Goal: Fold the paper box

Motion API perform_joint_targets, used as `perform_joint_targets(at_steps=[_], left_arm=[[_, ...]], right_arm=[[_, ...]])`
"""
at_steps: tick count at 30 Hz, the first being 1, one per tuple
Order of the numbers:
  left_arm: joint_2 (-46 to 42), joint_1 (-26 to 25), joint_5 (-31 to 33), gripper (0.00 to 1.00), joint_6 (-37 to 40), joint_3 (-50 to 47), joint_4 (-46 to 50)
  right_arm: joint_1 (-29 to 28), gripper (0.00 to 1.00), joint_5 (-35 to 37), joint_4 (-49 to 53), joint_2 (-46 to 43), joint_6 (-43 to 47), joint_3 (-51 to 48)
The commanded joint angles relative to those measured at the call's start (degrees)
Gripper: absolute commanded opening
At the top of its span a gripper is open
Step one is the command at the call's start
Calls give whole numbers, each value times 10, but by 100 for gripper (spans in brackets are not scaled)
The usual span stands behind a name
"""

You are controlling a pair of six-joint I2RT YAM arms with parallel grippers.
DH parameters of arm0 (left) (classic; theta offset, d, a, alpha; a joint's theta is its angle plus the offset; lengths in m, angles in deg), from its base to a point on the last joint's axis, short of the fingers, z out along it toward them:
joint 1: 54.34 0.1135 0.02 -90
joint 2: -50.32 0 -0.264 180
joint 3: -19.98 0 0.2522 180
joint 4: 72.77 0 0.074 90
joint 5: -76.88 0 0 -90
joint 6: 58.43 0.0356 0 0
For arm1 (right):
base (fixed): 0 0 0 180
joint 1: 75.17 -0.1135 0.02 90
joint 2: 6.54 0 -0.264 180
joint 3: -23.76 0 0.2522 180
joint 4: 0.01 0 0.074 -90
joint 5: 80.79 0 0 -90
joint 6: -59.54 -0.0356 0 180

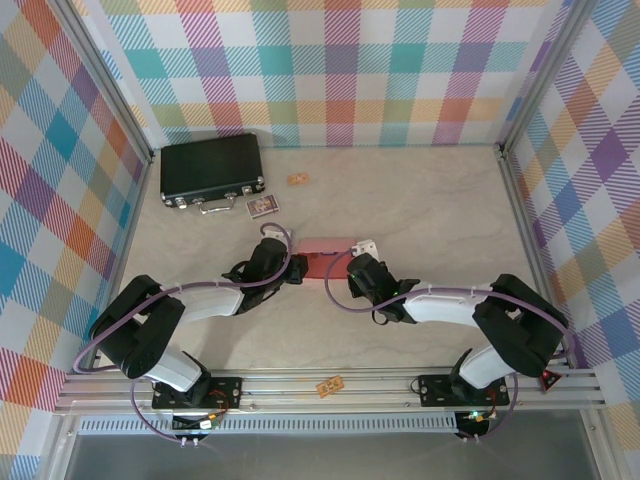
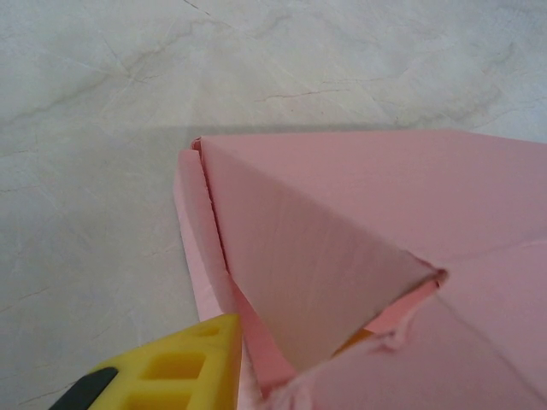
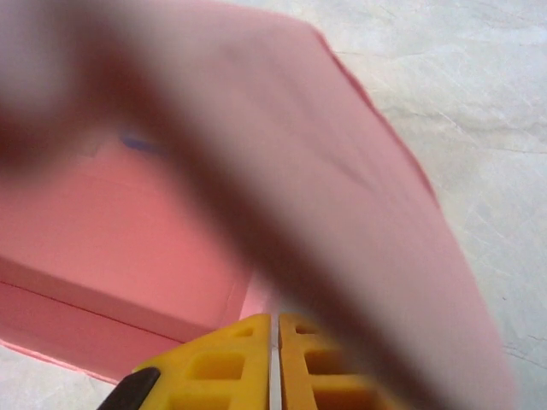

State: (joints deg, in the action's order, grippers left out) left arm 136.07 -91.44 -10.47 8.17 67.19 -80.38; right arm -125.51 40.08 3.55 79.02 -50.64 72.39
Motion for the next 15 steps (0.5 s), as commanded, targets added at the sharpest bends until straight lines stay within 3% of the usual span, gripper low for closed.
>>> perform_joint_targets(at_steps=[1, 15], left_arm=[[-9, -8, -1, 25, -7, -6, -14], [-18, -8, -2, 28, 1, -21, -14]], right_arm=[[-5, 12, -12, 37, -17, -20, 2], [-5, 17, -25, 73, -74, -26, -12]])
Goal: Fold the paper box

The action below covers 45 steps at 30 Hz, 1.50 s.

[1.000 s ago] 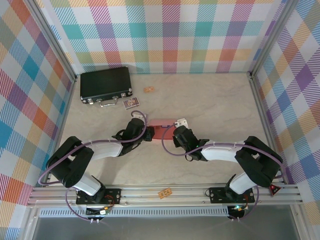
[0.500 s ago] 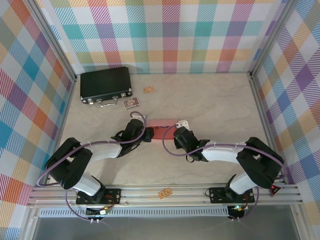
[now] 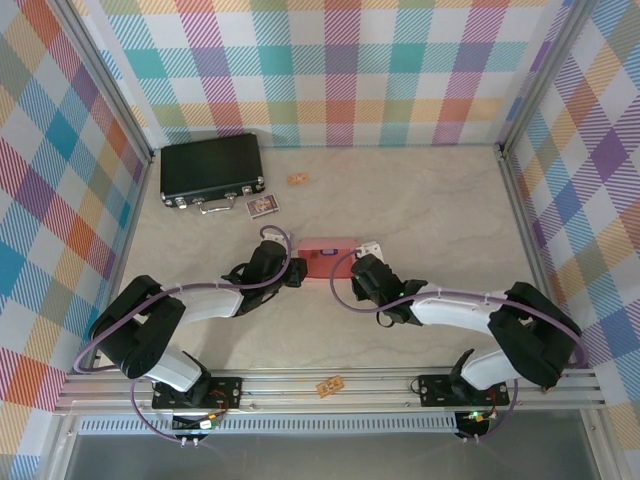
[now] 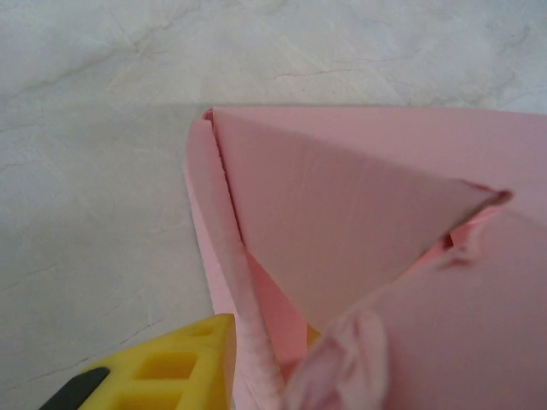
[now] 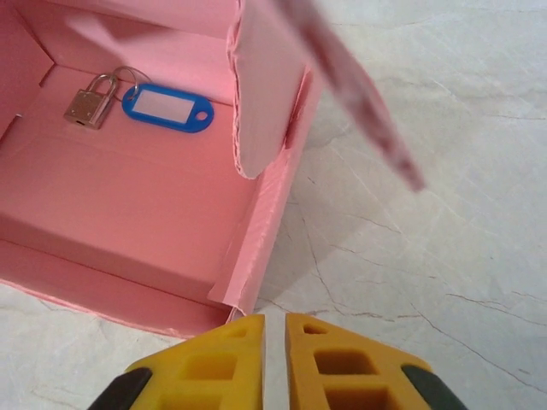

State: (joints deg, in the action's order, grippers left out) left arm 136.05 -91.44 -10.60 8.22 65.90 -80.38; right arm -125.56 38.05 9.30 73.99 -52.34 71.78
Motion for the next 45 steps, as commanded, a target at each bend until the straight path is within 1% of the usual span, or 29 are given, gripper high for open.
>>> perform_joint_targets(at_steps=[1, 9, 19, 21, 23, 26, 28, 32, 34, 36, 41, 45], left_arm=[[-16, -7, -1, 28, 1, -7, -13], [-10, -8, 0, 28, 2, -6, -18], [-7, -7, 2, 28, 2, -9, -21], [-8, -7, 2, 28, 2, -8, -19], [-8, -8, 3, 28, 2, -9, -21], [-9, -8, 1, 28, 2, -9, -20], [-11, -8, 2, 28, 3, -9, -19], [-12, -8, 3, 28, 2, -9, -17], [-13, -8, 5, 28, 3, -8, -16], [-13, -8, 5, 28, 3, -8, -16], [-13, -8, 3, 28, 3, -8, -17], [-20, -8, 3, 28, 3, -11, -11]], right_arm=[[-4, 18, -3, 20, -32, -8, -7], [-4, 21, 26, 42, -91, -2, -19], [-4, 25, 97, 98, -159, -23, -36], [3, 26, 111, 116, -161, -28, -31], [24, 27, 109, 134, -160, -31, -20], [73, 27, 62, 136, -155, -6, 4], [109, 28, 14, 136, -143, 25, 35], [147, 29, -34, 162, -97, 75, 125], [165, 29, -72, 180, -65, 92, 177], [173, 30, -106, 195, -34, 103, 224], [175, 34, -228, 250, 57, 133, 343], [174, 38, -313, 274, 111, 135, 392]])
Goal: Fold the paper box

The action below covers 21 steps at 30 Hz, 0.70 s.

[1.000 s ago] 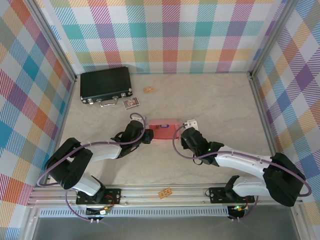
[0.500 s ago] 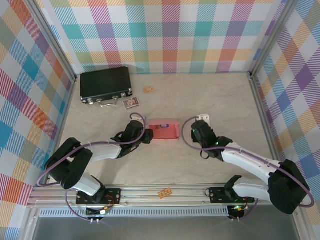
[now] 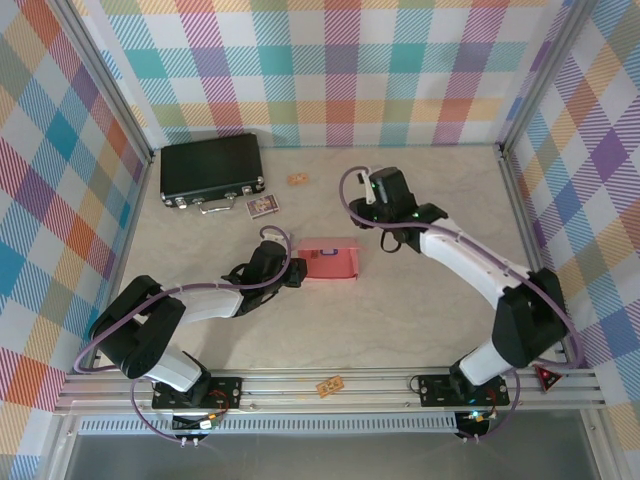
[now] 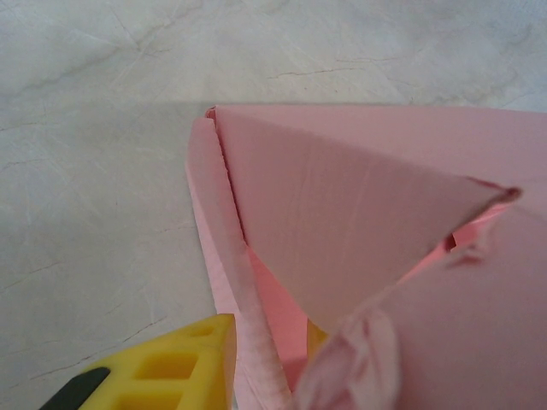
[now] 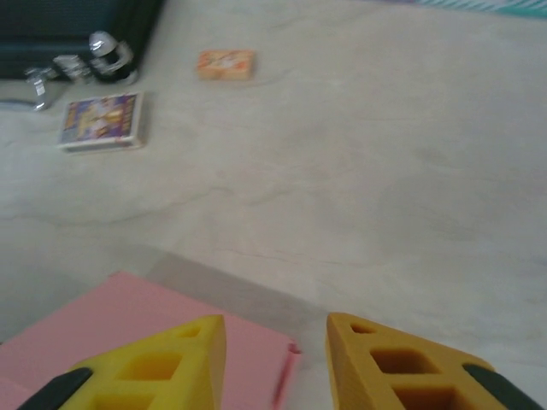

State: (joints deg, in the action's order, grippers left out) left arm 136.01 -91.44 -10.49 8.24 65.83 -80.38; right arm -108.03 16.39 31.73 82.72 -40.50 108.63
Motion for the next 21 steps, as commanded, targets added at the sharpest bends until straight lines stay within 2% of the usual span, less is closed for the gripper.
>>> perform_joint_targets(at_steps=[1, 8, 15, 21], left_arm=[[-24, -8, 3, 28, 4, -12, -10], [-46, -8, -1, 32, 15, -18, -3], [-103, -8, -59, 58, 19, -64, -19], [-219, -8, -86, 66, 16, -120, 32]], right_arm=[[-2, 39, -110, 60, 36, 18, 31], [-15, 42, -156, 101, 80, 29, 29], [-23, 42, -139, 93, 91, 15, -3], [-28, 42, -121, 88, 97, 4, -14]])
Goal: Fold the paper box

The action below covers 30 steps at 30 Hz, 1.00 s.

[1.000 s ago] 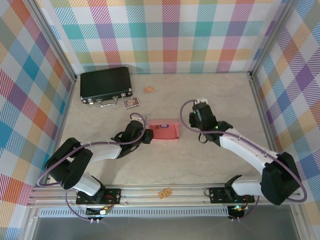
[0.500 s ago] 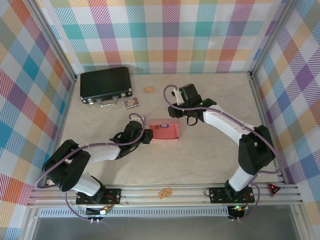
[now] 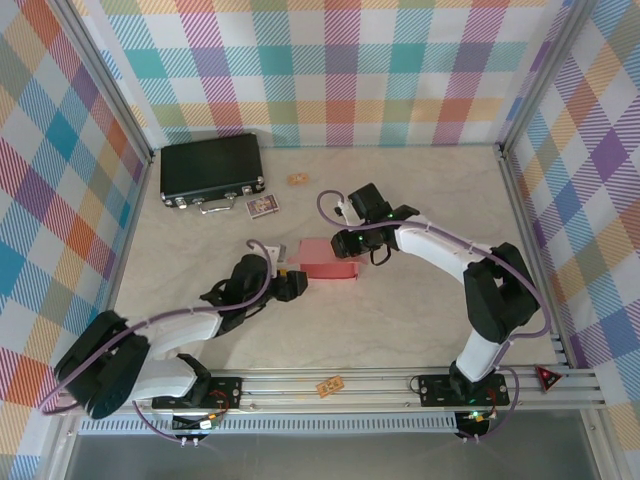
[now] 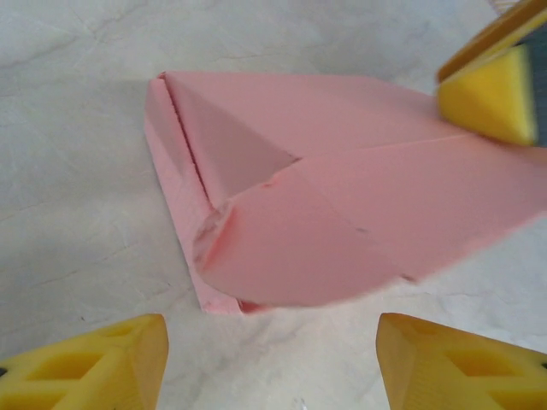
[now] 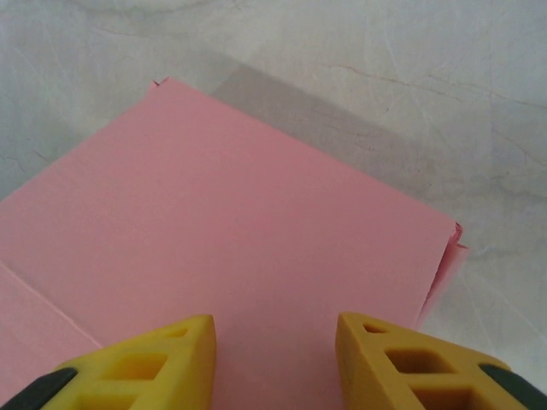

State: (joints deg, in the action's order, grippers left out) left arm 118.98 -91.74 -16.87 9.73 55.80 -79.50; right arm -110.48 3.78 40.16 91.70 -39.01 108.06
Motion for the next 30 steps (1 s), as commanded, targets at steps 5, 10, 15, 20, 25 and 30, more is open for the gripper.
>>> perform_joint_targets(at_steps=[5, 10, 15, 20, 25, 30], left_arm=[[-173, -5, -4, 71, -3, -49, 116], [-228, -5, 62, 73, -16, -19, 217], [-136, -3, 78, 74, -16, 54, 247], [-4, 1, 82, 70, -20, 135, 238], [99, 13, 51, 68, -16, 195, 209], [170, 19, 40, 63, -23, 237, 205]], right_arm=[[-5, 42, 10, -3, 17, -18, -21], [-15, 42, 18, -19, 25, -29, -42], [-23, 42, 35, -30, 32, -45, -56], [-26, 42, 49, -36, 34, -55, -65], [-26, 42, 53, -52, 4, -64, -77], [-23, 41, 81, -58, -26, -89, -87]])
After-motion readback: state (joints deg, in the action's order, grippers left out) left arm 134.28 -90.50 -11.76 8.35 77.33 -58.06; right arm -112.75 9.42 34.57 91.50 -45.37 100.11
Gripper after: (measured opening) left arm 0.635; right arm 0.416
